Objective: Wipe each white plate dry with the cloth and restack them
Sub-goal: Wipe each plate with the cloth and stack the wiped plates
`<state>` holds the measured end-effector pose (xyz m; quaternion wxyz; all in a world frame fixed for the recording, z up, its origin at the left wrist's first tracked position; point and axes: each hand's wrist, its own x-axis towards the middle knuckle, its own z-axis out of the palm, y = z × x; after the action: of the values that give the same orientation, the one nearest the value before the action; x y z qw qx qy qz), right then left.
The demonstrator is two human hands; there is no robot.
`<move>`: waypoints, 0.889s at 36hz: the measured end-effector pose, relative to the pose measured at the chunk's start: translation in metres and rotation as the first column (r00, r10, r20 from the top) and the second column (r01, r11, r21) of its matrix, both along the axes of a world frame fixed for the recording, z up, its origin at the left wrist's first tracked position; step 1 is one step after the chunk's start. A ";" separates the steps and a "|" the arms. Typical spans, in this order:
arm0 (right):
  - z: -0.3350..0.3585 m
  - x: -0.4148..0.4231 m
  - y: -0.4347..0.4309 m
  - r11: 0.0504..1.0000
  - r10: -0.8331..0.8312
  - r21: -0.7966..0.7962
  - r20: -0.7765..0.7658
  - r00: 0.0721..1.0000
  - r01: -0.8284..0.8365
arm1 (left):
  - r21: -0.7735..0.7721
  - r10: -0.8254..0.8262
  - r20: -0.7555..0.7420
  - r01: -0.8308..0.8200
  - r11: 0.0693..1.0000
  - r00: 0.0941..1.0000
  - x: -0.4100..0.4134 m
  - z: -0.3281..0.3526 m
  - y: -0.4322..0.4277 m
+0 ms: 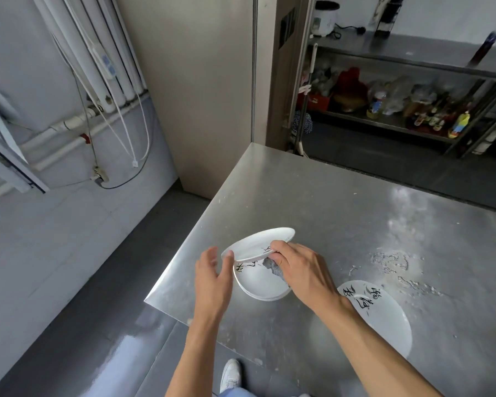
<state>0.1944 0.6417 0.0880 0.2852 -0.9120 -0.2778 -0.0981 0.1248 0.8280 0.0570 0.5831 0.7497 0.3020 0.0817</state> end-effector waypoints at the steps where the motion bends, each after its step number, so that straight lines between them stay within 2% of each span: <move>1: 0.000 0.000 -0.002 1.000 0.004 -0.012 -0.006 1.000 -0.004 | 0.155 -0.066 0.036 0.060 0.986 0.997 -0.003 0.000 0.001; 3: -0.001 0.002 -0.004 0.999 0.006 -0.040 -0.015 1.000 -0.007 | 0.355 -0.233 0.095 0.186 0.916 0.968 -0.006 -0.001 0.006; 5: -0.002 0.003 -0.007 0.998 0.011 -0.055 -0.015 1.000 -0.011 | 0.460 -0.378 0.104 0.293 0.838 0.920 -0.010 -0.003 0.008; 7: -0.002 0.004 -0.008 0.998 0.024 -0.062 -0.015 1.000 -0.025 | 0.534 -0.448 0.098 0.332 0.777 0.889 -0.012 -0.004 0.006; 15: 0.000 0.001 -0.012 0.995 0.059 -0.068 -0.116 0.991 -0.067 | 0.644 -0.523 0.039 0.378 0.665 0.852 -0.015 0.001 0.006; 17: 0.002 0.003 -0.012 0.995 0.063 -0.061 -0.160 0.985 -0.074 | 0.633 -0.534 0.038 0.393 0.667 0.845 -0.017 0.003 0.007; 19: 0.006 0.006 -0.010 0.996 0.070 -0.040 -0.209 0.976 -0.080 | 0.594 -0.514 0.066 0.380 0.709 0.855 -0.018 0.002 0.007; 22: 0.009 0.008 -0.002 1.000 0.007 0.028 -0.246 0.969 -0.001 | 0.438 -0.424 0.132 0.331 0.836 0.896 -0.021 -0.002 0.001; 25: 0.007 0.008 0.004 0.971 -0.126 0.161 -0.278 0.952 0.175 | 0.079 -0.342 0.184 0.333 0.939 0.921 -0.025 -0.004 -0.007; 28: 0.005 0.008 0.010 0.883 -0.209 0.325 -0.369 0.905 0.337 | -0.295 -0.208 0.247 0.278 0.914 0.946 -0.029 0.002 -0.012; 32: 0.011 0.008 0.016 0.791 -0.239 0.375 -0.539 0.808 0.484 | -0.527 -0.039 0.211 0.147 0.837 0.977 -0.027 0.006 -0.012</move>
<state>0.2028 0.6574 0.0985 0.5421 -0.8401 0.0189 0.0008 0.0979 0.8164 0.0628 0.8001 0.5576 0.2182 0.0365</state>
